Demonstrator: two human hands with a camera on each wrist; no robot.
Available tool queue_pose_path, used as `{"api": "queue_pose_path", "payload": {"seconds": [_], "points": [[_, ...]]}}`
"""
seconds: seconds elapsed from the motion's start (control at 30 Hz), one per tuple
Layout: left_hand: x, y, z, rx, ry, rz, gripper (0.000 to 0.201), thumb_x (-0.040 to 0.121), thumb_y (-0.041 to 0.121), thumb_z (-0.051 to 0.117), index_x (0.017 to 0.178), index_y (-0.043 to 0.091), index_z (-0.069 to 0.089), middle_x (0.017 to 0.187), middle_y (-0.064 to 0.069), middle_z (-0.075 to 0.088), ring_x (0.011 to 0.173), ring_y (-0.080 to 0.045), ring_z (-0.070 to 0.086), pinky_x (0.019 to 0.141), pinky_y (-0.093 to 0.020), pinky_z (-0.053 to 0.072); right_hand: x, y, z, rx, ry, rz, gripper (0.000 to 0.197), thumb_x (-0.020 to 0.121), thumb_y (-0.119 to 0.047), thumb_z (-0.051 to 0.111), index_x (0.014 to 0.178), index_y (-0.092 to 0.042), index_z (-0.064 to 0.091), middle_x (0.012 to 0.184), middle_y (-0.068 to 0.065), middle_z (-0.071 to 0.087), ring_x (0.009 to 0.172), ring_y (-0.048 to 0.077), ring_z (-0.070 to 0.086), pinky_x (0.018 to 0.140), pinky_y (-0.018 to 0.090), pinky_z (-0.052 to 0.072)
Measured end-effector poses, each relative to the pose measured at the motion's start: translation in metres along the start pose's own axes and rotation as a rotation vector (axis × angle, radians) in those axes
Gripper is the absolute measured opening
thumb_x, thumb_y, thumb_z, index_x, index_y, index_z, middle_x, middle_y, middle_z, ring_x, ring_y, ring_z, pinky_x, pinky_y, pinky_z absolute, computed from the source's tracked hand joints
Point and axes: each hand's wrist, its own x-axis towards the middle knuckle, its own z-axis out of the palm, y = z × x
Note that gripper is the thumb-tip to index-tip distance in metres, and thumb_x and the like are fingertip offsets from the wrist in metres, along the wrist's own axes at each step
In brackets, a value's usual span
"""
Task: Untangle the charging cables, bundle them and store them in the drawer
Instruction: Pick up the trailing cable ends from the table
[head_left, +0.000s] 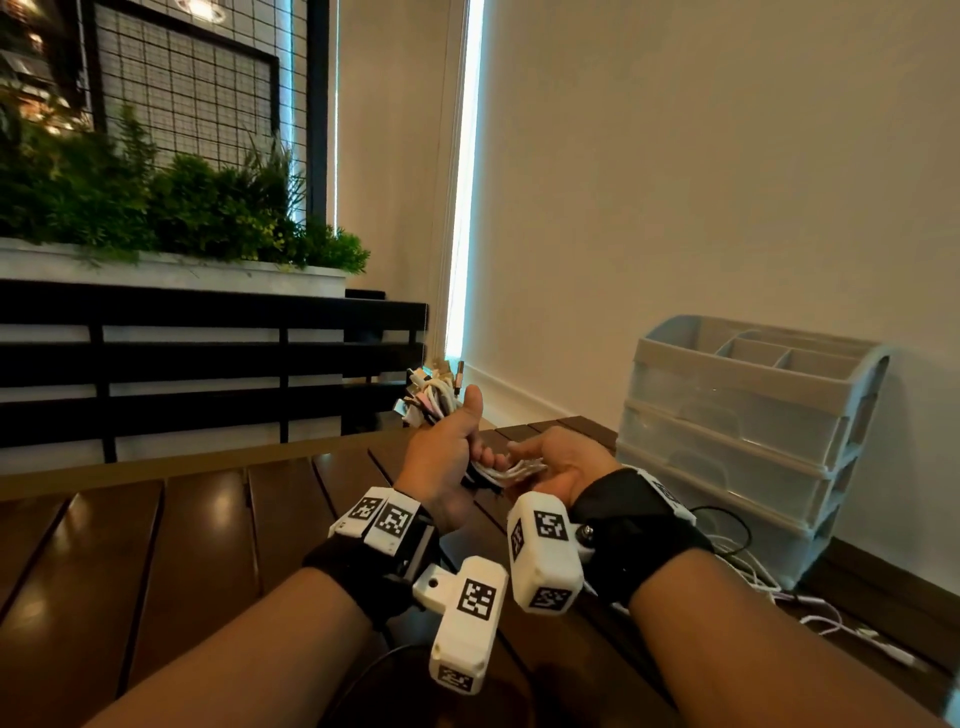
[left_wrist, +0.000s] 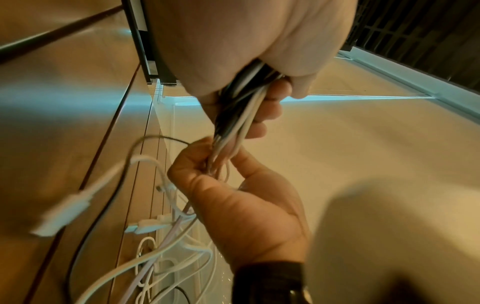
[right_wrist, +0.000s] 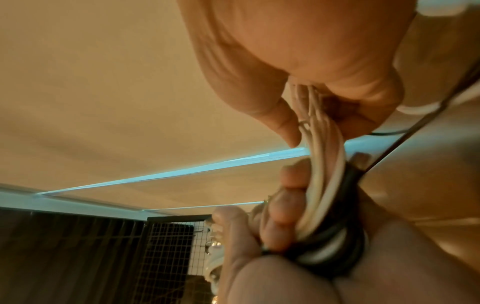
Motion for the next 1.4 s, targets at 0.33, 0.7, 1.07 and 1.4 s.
{"api": "queue_pose_path", "payload": {"seconds": [0.33, 0.7, 1.07, 1.4], "points": [[0.002, 0.001, -0.007, 0.268, -0.057, -0.080, 0.038, 0.090, 0.034, 0.066, 0.064, 0.011, 0.050, 0.043, -0.001, 0.038, 0.037, -0.014, 0.041, 0.049, -0.028, 0.041, 0.013, -0.004, -0.003, -0.703, 0.038, -0.218, 0.017, 0.093, 0.002, 0.047, 0.099, -0.006, 0.061, 0.086, 0.014, 0.063, 0.067, 0.019, 0.059, 0.052, 0.024, 0.038], [0.012, 0.000, -0.020, 0.315, -0.026, -0.218, 0.033, 0.087, 0.047, 0.065, 0.094, 0.014, 0.063, 0.066, -0.008, 0.067, 0.071, -0.030, 0.064, 0.089, -0.061, 0.049, 0.023, 0.006, -0.010, -0.766, 0.035, -0.456, 0.018, 0.087, 0.010, 0.056, 0.092, -0.006, 0.062, 0.084, 0.019, 0.066, 0.065, 0.021, 0.065, 0.049, 0.025, 0.046], [0.019, -0.008, -0.034, 0.377, -0.099, -0.233, 0.055, 0.079, 0.045, 0.070, 0.116, 0.007, 0.062, 0.082, -0.017, 0.070, 0.070, -0.033, 0.069, 0.055, -0.035, 0.053, 0.031, 0.023, -0.007, -0.871, -0.105, -0.597, 0.023, 0.084, 0.006, 0.063, 0.107, 0.002, 0.059, 0.097, 0.031, 0.065, 0.074, 0.037, 0.062, 0.053, 0.032, 0.051], [0.016, -0.009, -0.031, 0.409, -0.136, -0.205, 0.055, 0.081, 0.043, 0.069, 0.118, 0.004, 0.056, 0.074, -0.017, 0.068, 0.058, -0.029, 0.066, 0.050, -0.033, 0.053, 0.041, 0.022, -0.014, -0.961, -0.193, -0.581, 0.031, 0.086, -0.004, 0.062, 0.114, -0.011, 0.052, 0.104, 0.019, 0.064, 0.088, 0.035, 0.067, 0.079, 0.049, 0.057]]}}
